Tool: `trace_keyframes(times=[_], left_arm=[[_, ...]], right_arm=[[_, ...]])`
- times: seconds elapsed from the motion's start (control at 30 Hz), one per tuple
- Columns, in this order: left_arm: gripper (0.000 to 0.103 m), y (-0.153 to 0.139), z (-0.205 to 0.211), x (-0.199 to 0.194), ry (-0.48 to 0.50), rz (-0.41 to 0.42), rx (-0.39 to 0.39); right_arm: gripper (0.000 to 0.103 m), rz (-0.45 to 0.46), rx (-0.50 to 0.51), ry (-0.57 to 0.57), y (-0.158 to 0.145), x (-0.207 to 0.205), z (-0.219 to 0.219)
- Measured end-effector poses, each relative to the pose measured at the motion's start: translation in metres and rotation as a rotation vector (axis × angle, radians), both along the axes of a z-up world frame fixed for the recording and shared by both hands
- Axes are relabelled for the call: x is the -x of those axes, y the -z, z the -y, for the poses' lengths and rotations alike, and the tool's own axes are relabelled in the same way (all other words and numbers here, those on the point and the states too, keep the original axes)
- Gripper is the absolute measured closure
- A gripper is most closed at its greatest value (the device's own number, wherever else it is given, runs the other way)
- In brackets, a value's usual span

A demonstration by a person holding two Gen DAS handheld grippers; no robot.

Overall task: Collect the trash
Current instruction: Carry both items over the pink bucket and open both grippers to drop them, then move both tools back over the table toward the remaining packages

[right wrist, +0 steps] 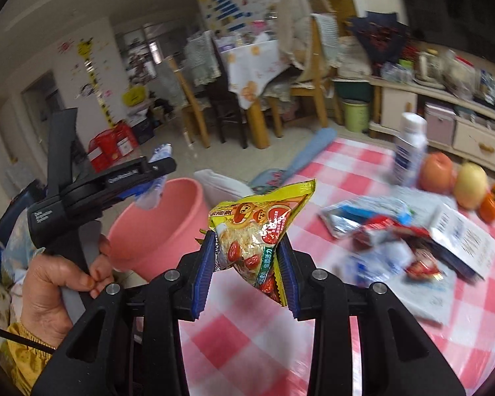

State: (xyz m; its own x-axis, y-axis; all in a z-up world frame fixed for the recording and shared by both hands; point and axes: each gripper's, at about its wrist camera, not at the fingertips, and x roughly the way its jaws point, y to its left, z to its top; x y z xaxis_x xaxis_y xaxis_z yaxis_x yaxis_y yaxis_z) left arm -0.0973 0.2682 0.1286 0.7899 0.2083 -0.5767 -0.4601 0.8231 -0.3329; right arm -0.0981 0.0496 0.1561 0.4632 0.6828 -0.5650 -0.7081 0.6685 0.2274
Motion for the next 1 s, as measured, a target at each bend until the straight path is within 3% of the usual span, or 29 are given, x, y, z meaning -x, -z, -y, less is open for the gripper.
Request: trace_keyframes(times=[0.23,0.43,0.53,0.6,0.67,0.7,0.87,1.0], left_arm=[[0.04,0.005,-0.053,0.022,-0.112,0.002,0.053],[0.04,0.017,-0.087,0.03,-0.16,-0.01,0.106],[0.039,0.024,-0.097,0.031,-0.174,-0.025,0.127],[0.036,0.028,-0.101,0.031,-0.184,-0.034,0.146],[0.019,0.029,-0.103,0.03,-0.193,-0.037,0.142],[0.018,0.028,-0.102,0.031,-0.198,-0.034,0.129],[0.011,0.02,-0.089,0.031,-0.186,0.027,0.045],[0.01,0.009,-0.064,0.024,-0.119,0.08,-0.075]], right_arm=[[0.065,0.062,0.074,-0.127,-0.012,0.007,-0.09],[0.064,0.088,0.146,-0.179,0.003,0.008,-0.144],[0.059,0.083,0.183,-0.181,0.015,0.003,-0.163],[0.047,0.078,0.172,-0.158,0.019,0.002,-0.161],[0.029,0.082,0.143,-0.118,0.019,-0.001,-0.151],[0.024,0.09,0.135,-0.099,0.018,-0.001,-0.147],[0.013,0.118,0.116,0.016,0.015,0.0,-0.109],[0.013,0.114,0.116,0.084,0.019,0.0,-0.081]])
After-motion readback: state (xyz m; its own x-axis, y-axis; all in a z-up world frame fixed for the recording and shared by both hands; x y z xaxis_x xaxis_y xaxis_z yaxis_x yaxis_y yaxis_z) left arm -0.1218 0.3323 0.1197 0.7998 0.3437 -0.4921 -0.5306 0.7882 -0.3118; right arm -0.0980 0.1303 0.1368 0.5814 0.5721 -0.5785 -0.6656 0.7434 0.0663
